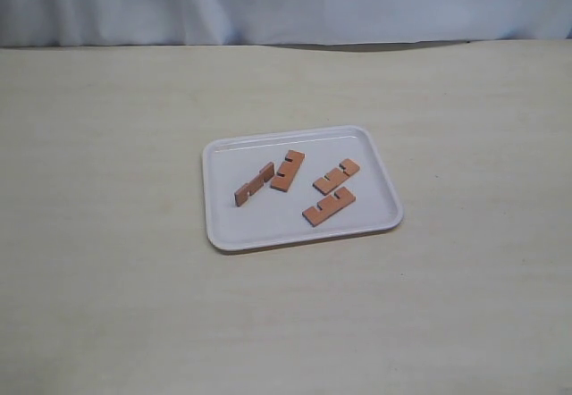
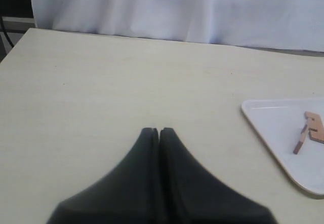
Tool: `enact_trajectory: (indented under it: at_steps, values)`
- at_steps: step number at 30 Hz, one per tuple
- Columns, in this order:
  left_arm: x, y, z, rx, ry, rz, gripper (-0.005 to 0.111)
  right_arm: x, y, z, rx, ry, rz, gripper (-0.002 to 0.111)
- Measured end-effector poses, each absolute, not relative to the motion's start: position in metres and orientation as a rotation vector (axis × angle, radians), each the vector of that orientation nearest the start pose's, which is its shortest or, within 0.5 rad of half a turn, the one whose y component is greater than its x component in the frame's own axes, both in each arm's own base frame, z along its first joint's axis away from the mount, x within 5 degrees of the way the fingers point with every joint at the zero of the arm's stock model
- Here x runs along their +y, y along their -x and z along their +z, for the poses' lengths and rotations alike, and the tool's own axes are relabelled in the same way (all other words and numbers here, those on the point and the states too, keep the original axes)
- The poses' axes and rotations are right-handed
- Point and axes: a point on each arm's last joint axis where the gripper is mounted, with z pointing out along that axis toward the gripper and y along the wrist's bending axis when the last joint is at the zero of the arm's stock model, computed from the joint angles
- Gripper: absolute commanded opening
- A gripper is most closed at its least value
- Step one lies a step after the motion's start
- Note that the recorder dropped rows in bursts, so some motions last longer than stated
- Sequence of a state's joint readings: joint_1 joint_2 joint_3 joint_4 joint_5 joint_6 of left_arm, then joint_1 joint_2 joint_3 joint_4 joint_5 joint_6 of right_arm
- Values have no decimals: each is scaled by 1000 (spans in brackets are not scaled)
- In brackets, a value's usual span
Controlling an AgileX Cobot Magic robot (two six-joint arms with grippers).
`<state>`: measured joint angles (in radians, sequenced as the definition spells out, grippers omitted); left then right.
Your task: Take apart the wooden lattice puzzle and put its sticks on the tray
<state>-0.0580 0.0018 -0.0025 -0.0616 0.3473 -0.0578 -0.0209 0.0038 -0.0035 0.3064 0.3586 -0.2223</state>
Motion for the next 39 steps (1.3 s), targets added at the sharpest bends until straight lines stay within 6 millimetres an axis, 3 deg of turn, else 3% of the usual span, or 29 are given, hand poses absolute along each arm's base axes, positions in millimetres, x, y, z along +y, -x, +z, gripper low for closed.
enact_trajectory:
  at_steps: [39]
  values:
    - [-6, -53, 182, 1841, -4, -135, 0, 9, -53, 183, 1828, -4, 129, 5]
